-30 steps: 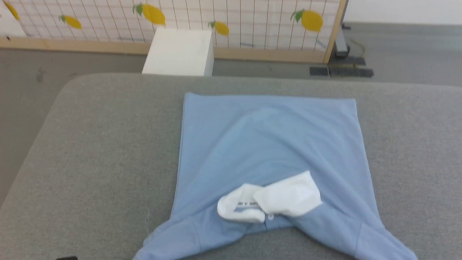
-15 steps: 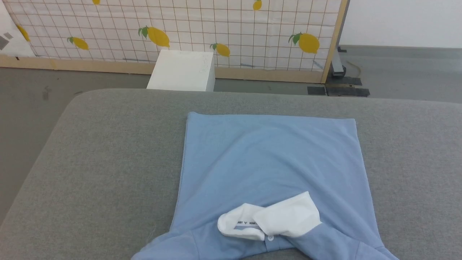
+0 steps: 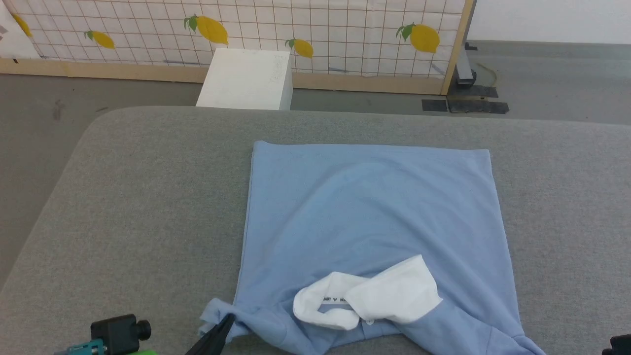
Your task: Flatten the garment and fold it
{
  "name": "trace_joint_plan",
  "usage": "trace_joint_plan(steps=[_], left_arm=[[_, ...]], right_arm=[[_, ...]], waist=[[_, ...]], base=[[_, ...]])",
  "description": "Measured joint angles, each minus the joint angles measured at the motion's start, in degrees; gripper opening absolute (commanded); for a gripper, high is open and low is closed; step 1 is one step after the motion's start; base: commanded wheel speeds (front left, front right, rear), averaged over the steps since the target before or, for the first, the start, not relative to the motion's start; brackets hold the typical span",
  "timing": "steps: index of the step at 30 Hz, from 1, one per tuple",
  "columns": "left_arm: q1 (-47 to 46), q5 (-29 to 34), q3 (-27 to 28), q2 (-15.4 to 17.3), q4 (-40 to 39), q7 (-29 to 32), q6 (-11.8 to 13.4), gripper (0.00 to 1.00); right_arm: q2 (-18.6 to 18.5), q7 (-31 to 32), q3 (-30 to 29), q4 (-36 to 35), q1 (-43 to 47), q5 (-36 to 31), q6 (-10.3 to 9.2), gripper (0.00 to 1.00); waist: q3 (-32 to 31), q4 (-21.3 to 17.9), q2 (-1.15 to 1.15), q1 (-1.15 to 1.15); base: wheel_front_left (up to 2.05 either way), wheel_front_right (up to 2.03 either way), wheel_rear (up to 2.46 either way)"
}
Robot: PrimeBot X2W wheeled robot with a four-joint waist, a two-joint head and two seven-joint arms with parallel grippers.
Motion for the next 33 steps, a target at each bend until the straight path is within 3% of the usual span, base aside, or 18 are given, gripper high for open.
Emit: trace_joint_plan(steps=[4, 8, 12, 15, 24, 26, 33], left_arm=[[-0.6, 1.6, -0.4, -0.1, -0.6, -0.1, 0.0, 0.00], [-1.0, 2.9, -0.8, -0.1, -1.5, -0.7, 0.0, 0.00], [-2.1, 4.5, -1.5, -0.4, -2.8, -1.2, -0.1, 0.00], [-4.0, 5.3, -2.3, -0.8, -3.3, -1.4, -0.7, 0.00], [-10.8, 8.5, -4.7, -2.5, -3.4, -1.5, -2.3, 0.00], [-13.8, 10.1, -6.2, -3.3, -4.5, -1.1, -2.8, 0.00], [-17.3, 12.4, -8.1, -4.5, -5.4, -1.1, -3.8, 0.00]], right_arm=[[-1.9, 0.6, 0.1, -1.5, -0.2, 0.2, 0.00, 1.00], [-4.9, 1.3, -3.0, -9.1, -1.3, 0.7, 0.00, 1.00], [-8.5, 0.1, -6.5, -15.4, -7.9, 0.4, 0.00, 1.00], [-11.7, -0.1, -5.8, -16.3, -15.2, -1.6, 0.00, 1.00], [-15.0, 1.8, 1.9, -3.2, -39.6, -8.0, 0.00, 1.00], [-16.1, 5.3, 3.7, 6.5, -50.2, -11.6, 0.00, 1.00], [-15.7, 10.5, 1.7, 16.1, -60.6, -16.3, 0.00, 1.00]], waist=[[0.3, -0.1, 0.00, 0.00], [1.3, -0.2, 0.00, 0.00], [3.1, -0.3, 0.00, 0.00], [5.2, -0.3, 0.00, 0.00], [12.9, 0.9, 0.00, 0.01], [17.6, 2.4, 0.00, 0.01], [23.9, 5.0, 0.00, 0.01]], base=[[0.00, 0.00, 0.00], [0.00, 0.00, 0.00], [0.00, 0.00, 0.00], [0.00, 0.00, 0.00], [0.00, 0.00, 0.00], [0.00, 0.00, 0.00], [0.00, 0.00, 0.00]])
